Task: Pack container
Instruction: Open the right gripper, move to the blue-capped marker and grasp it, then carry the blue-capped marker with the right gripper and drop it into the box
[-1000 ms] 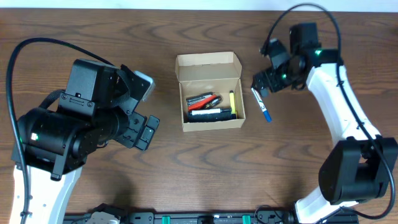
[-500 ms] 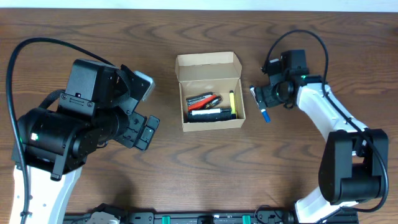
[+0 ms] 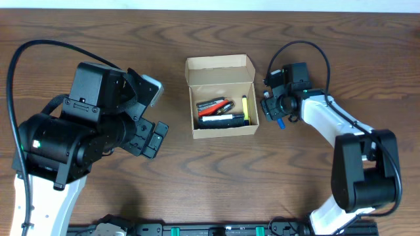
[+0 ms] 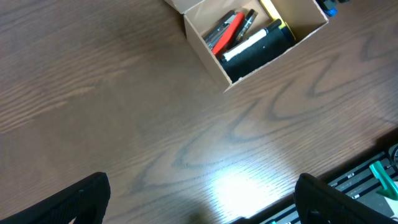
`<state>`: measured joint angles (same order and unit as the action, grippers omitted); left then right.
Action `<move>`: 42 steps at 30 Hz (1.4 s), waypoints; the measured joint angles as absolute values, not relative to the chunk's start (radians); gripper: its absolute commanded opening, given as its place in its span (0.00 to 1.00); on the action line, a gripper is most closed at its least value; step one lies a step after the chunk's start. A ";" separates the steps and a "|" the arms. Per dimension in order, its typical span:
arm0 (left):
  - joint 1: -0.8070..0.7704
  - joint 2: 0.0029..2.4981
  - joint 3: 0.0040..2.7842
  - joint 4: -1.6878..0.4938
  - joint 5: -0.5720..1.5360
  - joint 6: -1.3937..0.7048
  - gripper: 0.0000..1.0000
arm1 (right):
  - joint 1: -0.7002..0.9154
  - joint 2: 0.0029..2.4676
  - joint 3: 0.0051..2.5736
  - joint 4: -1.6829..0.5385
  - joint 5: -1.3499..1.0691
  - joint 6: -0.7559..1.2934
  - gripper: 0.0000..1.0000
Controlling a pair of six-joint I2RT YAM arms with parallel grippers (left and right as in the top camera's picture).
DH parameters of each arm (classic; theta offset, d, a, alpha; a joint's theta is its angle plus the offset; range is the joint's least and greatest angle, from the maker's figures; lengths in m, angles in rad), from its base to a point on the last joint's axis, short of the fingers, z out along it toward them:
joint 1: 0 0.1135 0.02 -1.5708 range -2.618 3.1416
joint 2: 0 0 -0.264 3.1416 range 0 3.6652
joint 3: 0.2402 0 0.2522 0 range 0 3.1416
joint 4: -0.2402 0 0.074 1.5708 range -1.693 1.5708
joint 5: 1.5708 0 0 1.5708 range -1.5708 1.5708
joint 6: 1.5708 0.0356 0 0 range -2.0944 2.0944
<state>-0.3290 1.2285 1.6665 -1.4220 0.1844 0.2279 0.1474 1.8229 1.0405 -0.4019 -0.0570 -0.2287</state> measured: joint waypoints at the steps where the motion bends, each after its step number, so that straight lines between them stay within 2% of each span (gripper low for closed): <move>1: -0.329 1.229 1.666 -1.422 0.184 0.228 0.95 | 0.147 1.836 1.040 -0.400 -0.056 -0.229 0.67; 4: -0.329 1.229 1.666 -1.422 0.184 0.228 0.95 | 0.147 1.856 1.038 -0.398 -0.059 -0.231 0.56; 6: -0.329 1.229 1.666 -1.422 0.184 0.228 0.95 | 0.147 1.856 1.038 -0.394 -0.056 -0.236 0.41; 8: -0.329 1.229 1.666 -1.422 0.184 0.228 0.95 | 0.147 1.857 1.038 -0.392 -0.056 -0.234 0.30; 18: -0.329 1.229 1.666 -1.422 0.184 0.228 0.95 | 0.147 1.857 1.039 -0.387 -0.052 -0.220 0.03; 20: -0.329 1.229 1.666 -1.422 0.184 0.228 0.95 | 0.147 1.857 1.049 -0.410 -0.052 -0.197 0.01; 26: -0.329 1.229 1.666 -1.422 0.184 0.228 0.95 | 0.147 1.822 1.160 -0.537 -0.052 -0.161 0.01; 33: -0.329 1.229 1.666 -1.422 0.184 0.228 0.95 | 0.170 1.639 1.358 -0.541 -0.060 -0.169 0.01; 37: -0.329 1.229 1.666 -1.422 0.184 0.228 0.95 | 0.228 1.547 1.394 -0.509 -0.165 -0.306 0.01; 42: -0.329 1.229 1.666 -1.422 0.184 0.228 0.95 | 0.324 1.560 1.396 -0.593 -0.341 -0.616 0.01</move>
